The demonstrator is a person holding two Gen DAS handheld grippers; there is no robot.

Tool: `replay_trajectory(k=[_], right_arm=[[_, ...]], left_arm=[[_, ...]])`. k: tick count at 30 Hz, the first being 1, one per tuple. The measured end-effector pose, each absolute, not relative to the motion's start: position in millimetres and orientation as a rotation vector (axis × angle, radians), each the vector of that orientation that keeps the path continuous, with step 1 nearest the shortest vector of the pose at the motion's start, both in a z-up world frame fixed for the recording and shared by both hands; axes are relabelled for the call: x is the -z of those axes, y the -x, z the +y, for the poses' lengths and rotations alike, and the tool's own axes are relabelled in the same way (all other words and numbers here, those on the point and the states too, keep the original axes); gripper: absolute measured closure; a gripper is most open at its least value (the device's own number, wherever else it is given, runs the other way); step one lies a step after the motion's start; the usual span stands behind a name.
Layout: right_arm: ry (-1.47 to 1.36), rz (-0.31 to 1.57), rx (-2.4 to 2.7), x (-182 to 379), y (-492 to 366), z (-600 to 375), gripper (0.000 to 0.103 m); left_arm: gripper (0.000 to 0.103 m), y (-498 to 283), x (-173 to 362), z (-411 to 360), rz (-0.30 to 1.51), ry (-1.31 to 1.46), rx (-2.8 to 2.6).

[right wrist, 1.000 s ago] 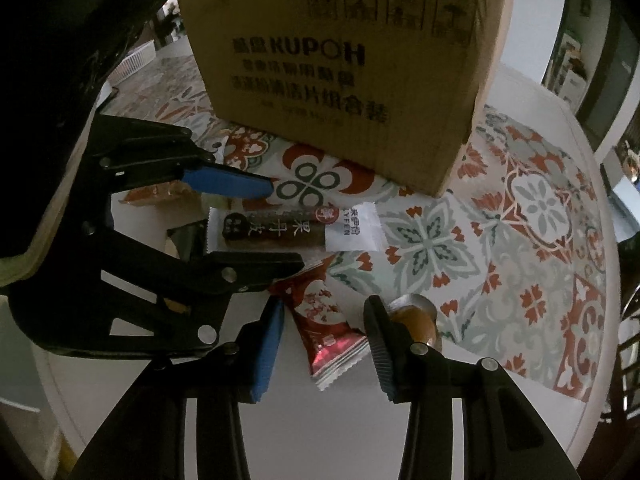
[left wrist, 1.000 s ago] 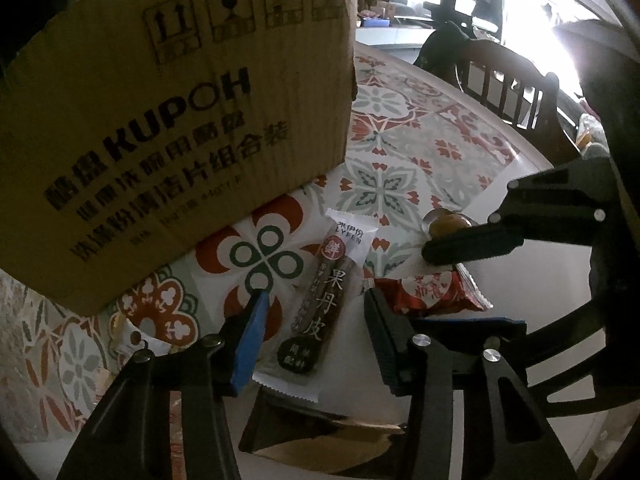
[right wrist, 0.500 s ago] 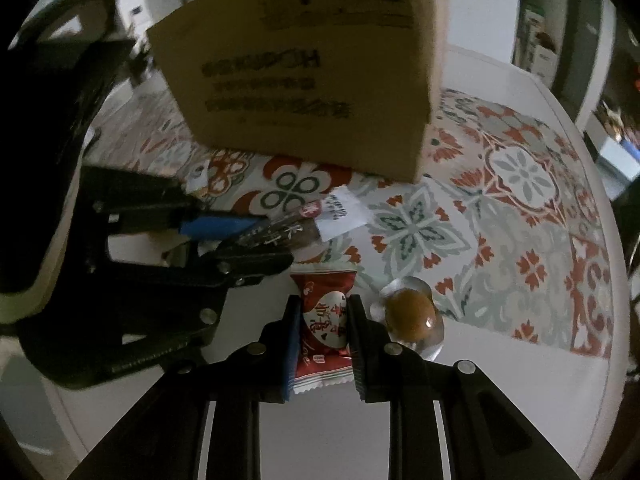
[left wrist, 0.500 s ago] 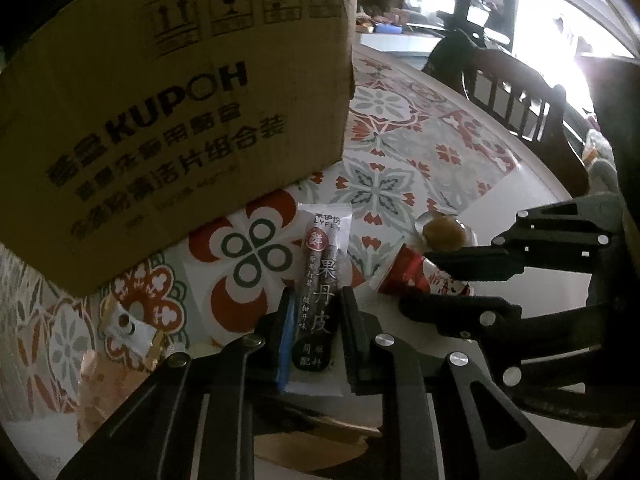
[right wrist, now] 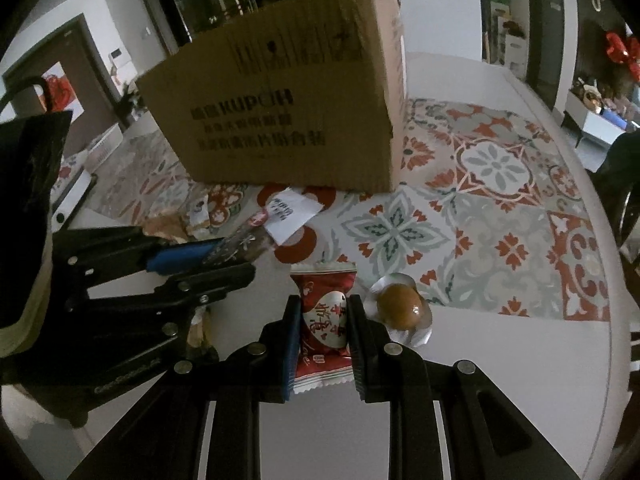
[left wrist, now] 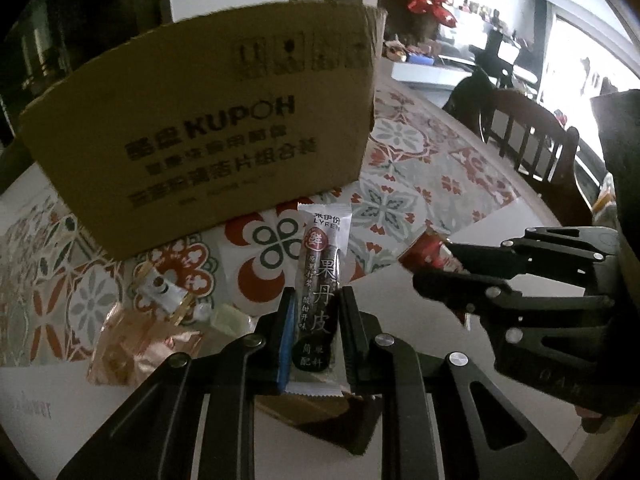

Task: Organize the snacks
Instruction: 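Lift both held snacks and carry them over the cardboard box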

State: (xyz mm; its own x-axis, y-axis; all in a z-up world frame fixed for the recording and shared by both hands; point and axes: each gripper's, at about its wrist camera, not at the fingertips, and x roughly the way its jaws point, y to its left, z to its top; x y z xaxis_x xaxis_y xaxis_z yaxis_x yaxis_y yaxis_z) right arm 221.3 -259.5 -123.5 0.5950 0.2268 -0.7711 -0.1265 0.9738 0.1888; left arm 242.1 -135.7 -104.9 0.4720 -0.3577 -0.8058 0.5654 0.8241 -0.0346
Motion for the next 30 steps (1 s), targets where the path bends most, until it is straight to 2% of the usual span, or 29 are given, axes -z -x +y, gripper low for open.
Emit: replay_trajectory(k=[18,30], right_arm=[[-0.104,0.718,-0.171,58.5,-195.9,-248.1,0.080],[-0.088,0.588,-0.199,7.2,-204.5,-236.8,0.080]], left_arm=[[0.082,-211.1,30.0,-104.0,0.717,-0.135,0.520],[0.082,-218.0,-11.1,-91.1,0.620,-0.119,0.488]])
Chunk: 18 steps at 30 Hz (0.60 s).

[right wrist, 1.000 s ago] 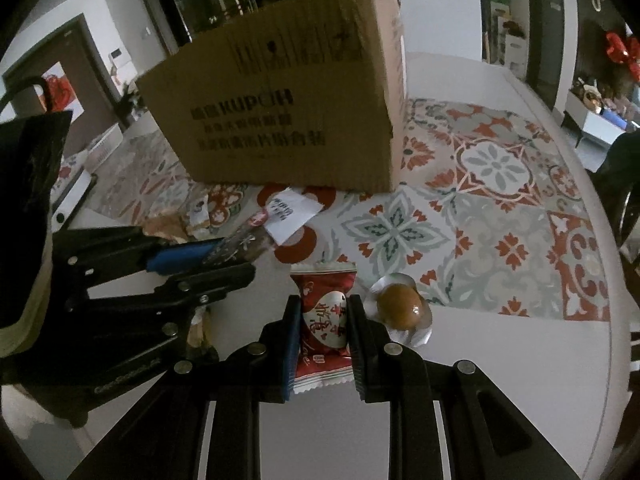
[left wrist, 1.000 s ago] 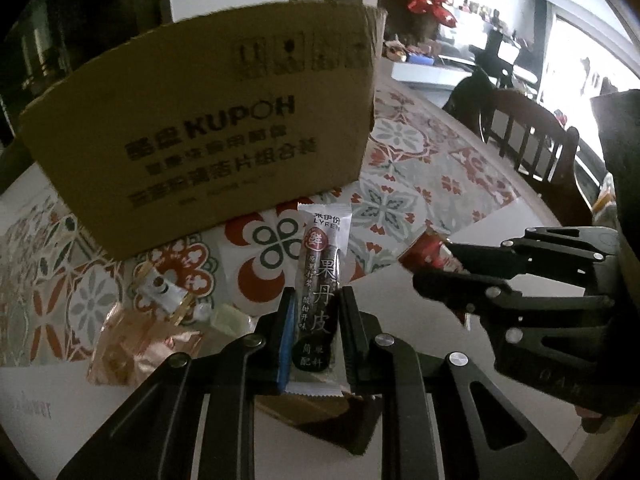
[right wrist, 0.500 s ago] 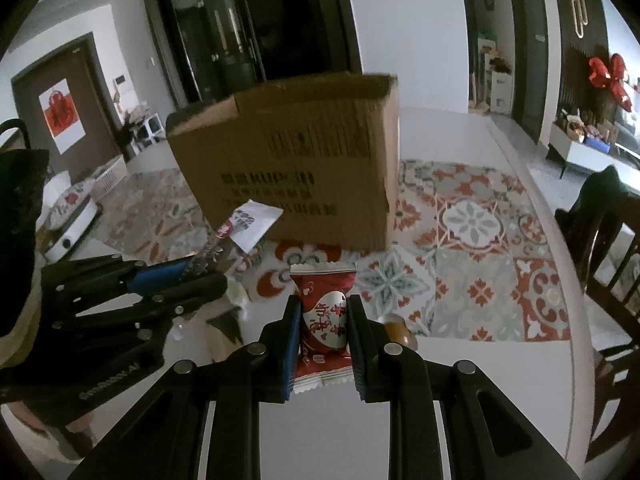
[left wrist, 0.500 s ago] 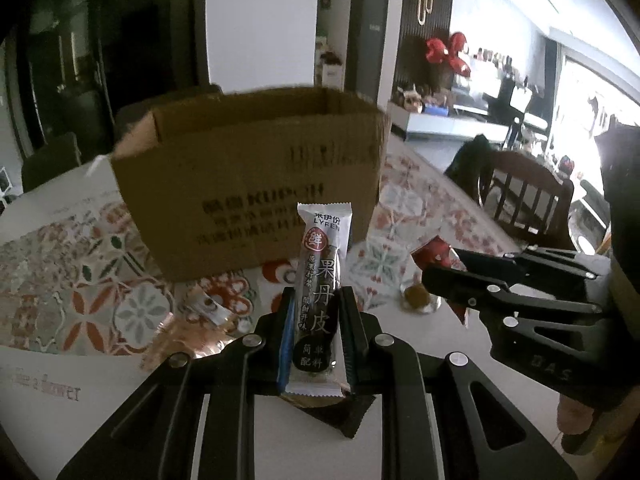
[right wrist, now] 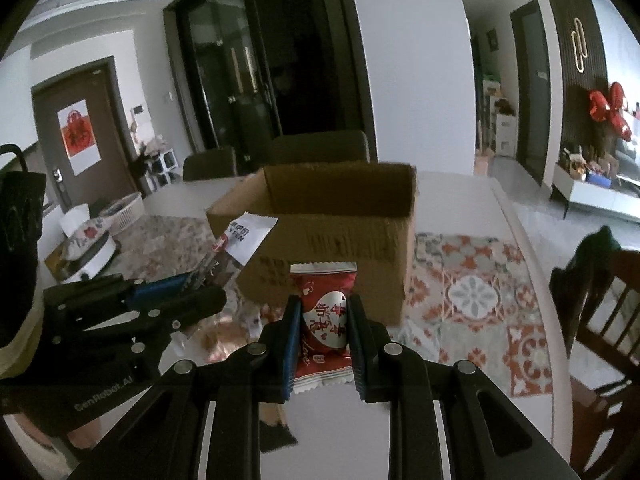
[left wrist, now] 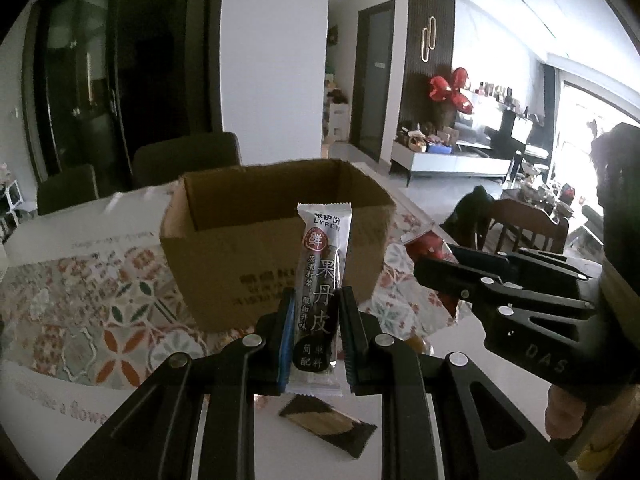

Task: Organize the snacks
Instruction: 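Lift both held snacks and carry them over the cardboard box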

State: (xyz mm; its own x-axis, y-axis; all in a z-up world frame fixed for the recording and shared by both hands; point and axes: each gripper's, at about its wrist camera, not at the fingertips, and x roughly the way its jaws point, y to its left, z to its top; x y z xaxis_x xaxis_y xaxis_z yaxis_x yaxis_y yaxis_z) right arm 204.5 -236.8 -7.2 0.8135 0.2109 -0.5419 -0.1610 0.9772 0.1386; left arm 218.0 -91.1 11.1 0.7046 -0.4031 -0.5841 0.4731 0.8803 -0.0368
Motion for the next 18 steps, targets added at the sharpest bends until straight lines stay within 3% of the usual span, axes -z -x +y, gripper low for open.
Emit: replay_trajectory(k=[18], right_arm=[[-0.047,0.536,-0.229,-37.5,-260.6,-233.6,0.079]], left_arm=[[0.082,-268.1,-46.4,-91.7,0.568,-0.163,0.451]])
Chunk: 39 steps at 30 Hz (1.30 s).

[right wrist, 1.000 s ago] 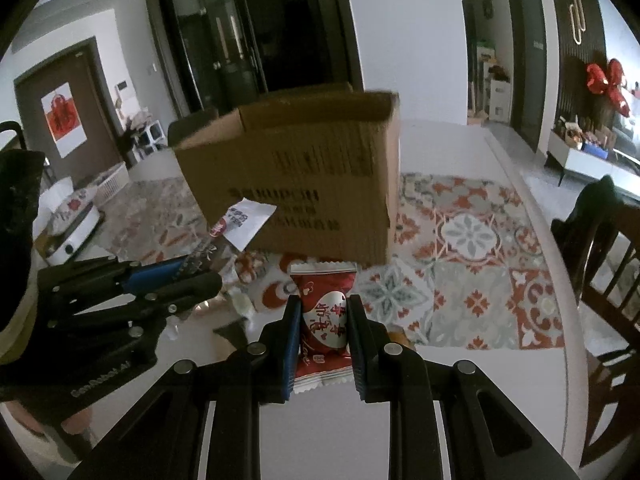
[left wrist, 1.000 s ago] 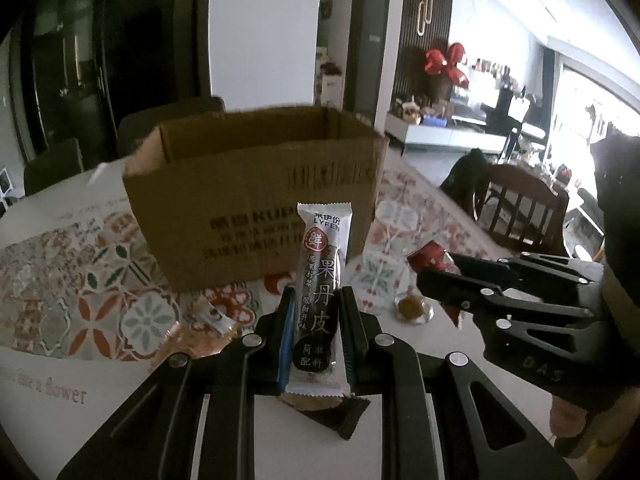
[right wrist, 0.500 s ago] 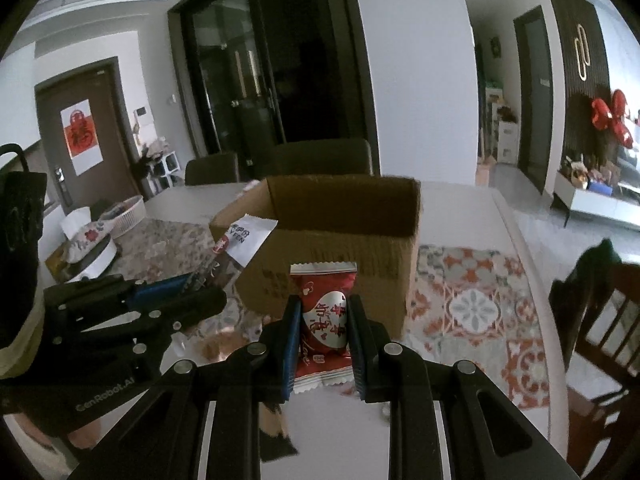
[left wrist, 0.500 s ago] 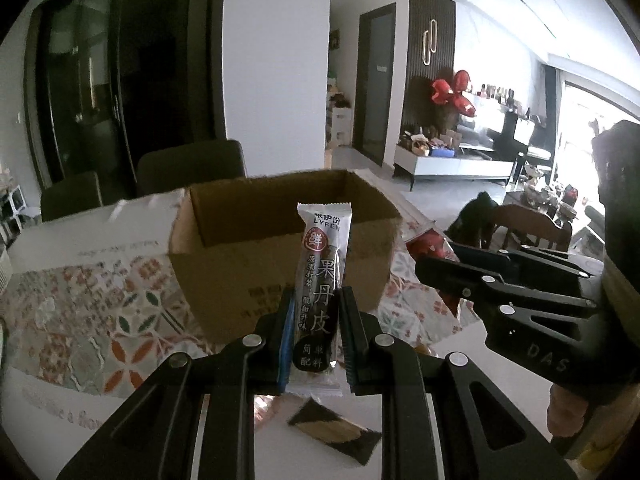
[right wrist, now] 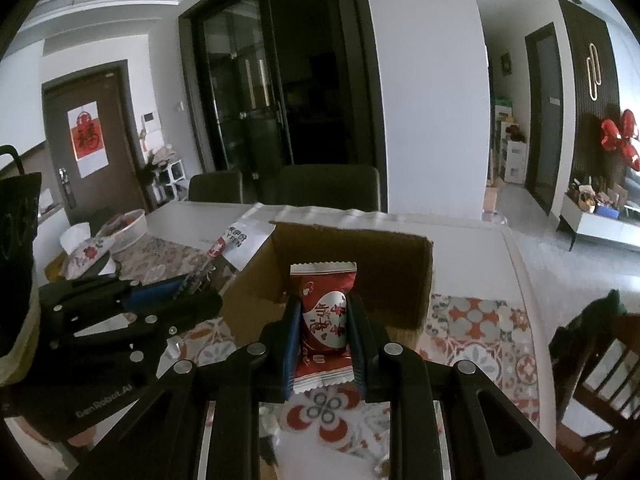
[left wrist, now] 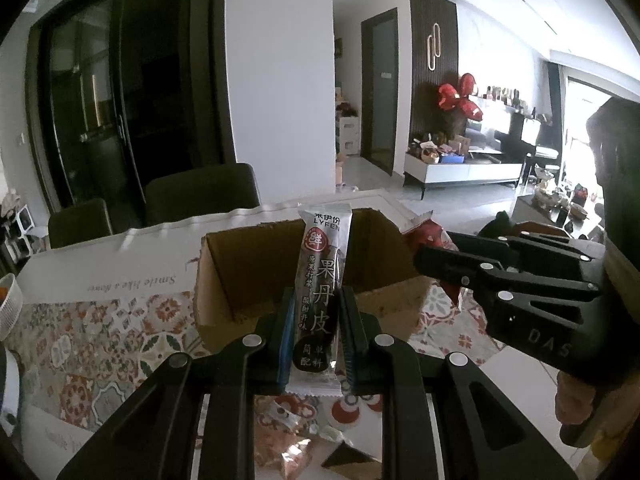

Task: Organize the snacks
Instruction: 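Lift both held snacks and carry them over the cardboard box, then open both tools to drop the snacks into the box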

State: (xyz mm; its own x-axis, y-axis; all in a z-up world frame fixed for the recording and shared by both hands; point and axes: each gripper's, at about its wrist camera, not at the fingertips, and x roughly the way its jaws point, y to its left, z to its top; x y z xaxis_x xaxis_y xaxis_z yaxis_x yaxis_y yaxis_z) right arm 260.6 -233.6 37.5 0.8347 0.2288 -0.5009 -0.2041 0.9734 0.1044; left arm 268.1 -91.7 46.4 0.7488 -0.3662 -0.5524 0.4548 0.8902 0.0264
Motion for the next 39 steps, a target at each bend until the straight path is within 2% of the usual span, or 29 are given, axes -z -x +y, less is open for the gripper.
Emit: replay_trajectory(k=[26,30,31,34,39], right_arm=[[-0.075,0.706,-0.208,-14.3,-372.2,-248.6,0.079],[-0.060,0.714,-0.201,-10.7,-374.8,-247.3,0.079],[-0.053,0.715,-0.197,-11.3,-375.4,-246.2,0.078],[-0.036,0.702,-0.170,-12.2,-371.7,-243.9,0.051],[-0.003,0.667,-0.123,-16.2,-355.0,-241.9,0.051]], left_arm=[[0.080,-381.9,-22.9,-106.6,0.763,-0.104,0.400],[0.065,-383.8,-22.2,-104.5,0.749,-0.116,0.376],[0.061,-383.1,-22.6,-103.5,0.744,-0.120,0.367],[0.055,-380.5,-22.9,-98.2,0.737,-0.118,0.350],[0.048,-367.5,-23.6,-90.0,0.726,-0.137,0.331]])
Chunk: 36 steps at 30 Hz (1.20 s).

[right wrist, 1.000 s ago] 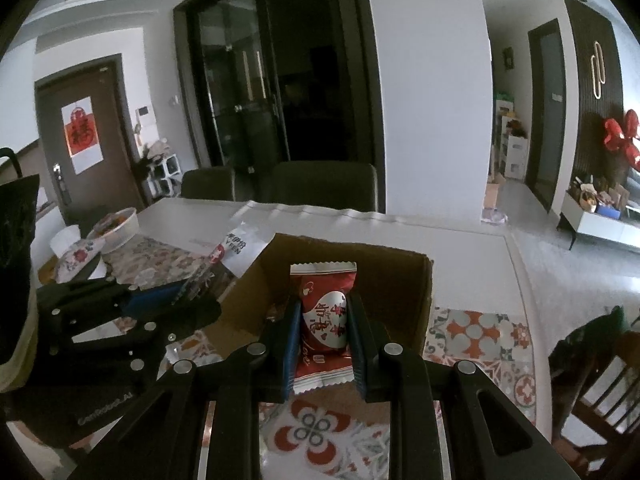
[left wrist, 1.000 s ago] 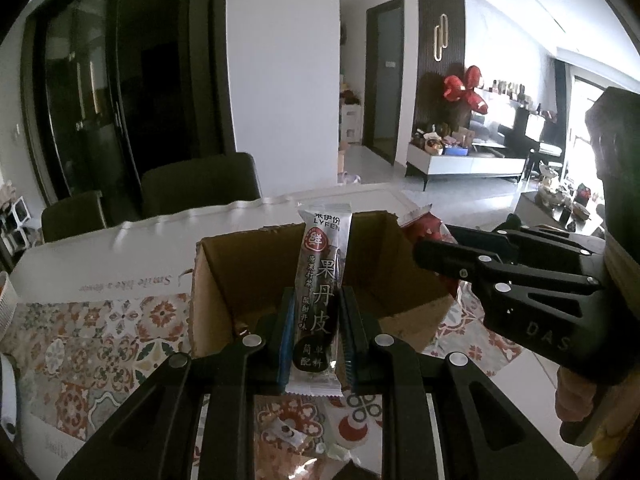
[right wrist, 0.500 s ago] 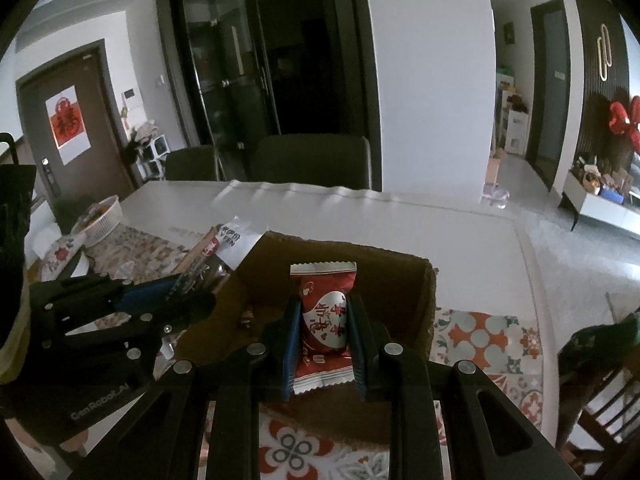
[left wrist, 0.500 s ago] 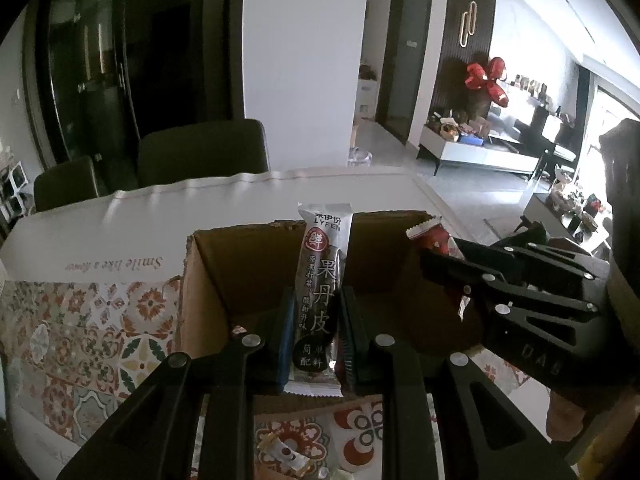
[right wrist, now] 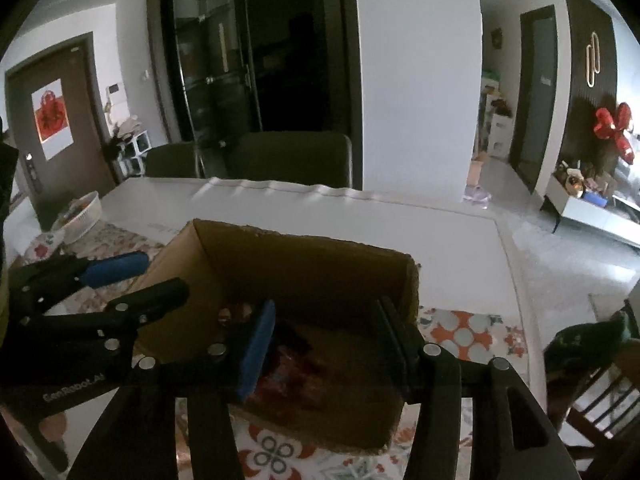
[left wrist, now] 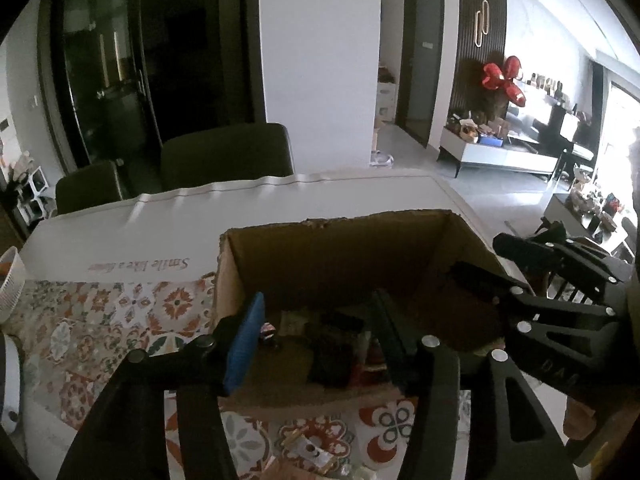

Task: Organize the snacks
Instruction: 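Open both tools to drop the snacks into the box, then withdraw both tools from the box back toward the table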

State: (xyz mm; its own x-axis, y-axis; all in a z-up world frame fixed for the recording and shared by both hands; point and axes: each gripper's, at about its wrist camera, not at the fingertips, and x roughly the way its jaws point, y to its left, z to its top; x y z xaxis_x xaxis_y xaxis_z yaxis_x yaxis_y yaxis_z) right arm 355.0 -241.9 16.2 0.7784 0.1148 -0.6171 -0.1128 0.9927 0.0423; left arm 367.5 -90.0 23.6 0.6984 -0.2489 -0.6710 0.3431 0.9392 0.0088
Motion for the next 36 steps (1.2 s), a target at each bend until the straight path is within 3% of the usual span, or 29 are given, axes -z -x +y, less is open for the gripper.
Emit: replay_trajectory(k=[17,24,26,27,36], right_arm=[[-0.040,0.594,-0.176,-30.3,-287.9,-227.7,0.051],[-0.032,0.593,-0.195,-26.3,-262.7,-211.5,0.050],[-0.032,0.594,-0.189,-25.1,-257.4,-207.4,0.038],[-0.030,0.591,-0.183,-24.7,-254.1,-205.3,0.037],[0.002,0.594,-0.166,-16.6,-230.4,-187.3,0.037]], left_arm=[[0.045,-291.8,-41.5,-67.0,0.634,-0.178,0.337],[0.036,-261.3,-41.3,-51.2,0.597,-0.206,0.335],[0.034,-256.6,-41.2,-46.9,0.595,-0.205,0.331],[0.033,-254.1,-40.7,-43.9,0.593,-0.206,0.329],[0.018,-229.1,-32.0,-25.9,0.584,-0.236,0.319]])
